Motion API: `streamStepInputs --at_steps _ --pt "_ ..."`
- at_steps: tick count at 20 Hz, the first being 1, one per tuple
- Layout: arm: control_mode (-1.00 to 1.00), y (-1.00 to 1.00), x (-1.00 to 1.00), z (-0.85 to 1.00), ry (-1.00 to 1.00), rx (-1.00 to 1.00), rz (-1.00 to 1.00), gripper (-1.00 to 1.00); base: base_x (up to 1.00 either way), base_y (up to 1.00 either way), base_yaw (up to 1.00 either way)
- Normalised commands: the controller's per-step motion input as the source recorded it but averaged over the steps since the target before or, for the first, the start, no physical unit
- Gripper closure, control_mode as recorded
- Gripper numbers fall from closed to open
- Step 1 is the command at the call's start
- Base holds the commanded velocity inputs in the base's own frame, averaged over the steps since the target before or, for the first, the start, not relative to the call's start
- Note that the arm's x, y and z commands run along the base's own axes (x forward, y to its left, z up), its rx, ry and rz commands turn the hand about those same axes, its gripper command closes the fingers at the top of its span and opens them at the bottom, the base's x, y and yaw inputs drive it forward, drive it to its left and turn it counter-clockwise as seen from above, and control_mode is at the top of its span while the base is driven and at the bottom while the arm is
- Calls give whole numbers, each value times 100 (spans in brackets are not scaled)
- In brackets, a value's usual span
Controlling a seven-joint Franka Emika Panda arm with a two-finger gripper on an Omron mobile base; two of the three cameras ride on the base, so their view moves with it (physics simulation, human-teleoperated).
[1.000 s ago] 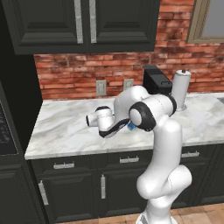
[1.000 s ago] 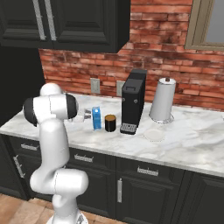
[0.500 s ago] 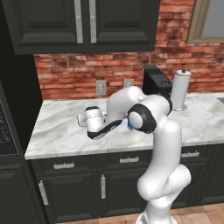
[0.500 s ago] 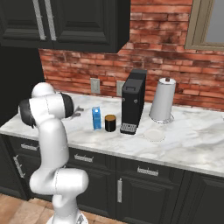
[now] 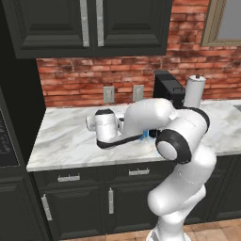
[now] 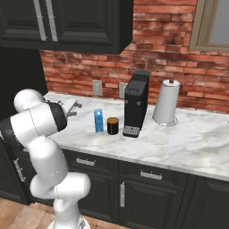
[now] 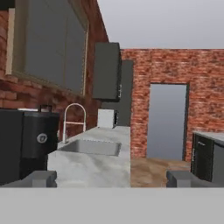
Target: Take a sugar cube from the saucer and place it inside the coffee. Then, grab milk from the fridge and place it next to the coffee on the counter to sweeten the coffee.
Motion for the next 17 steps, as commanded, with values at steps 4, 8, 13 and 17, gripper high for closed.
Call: streamStepInputs --at_steps 4,8,13,17 --pt "-100 -11 -100 40 -78 -1 0 -100 0 0 0" --pt "-100 0 -100 63 -90 -12 0 -100 0 0 0" --pt "-100 4 -100 71 -88 -23 0 -100 0 0 0" --pt "-100 -2 -14 9 -18 -2 -7 -100 0 0 0"
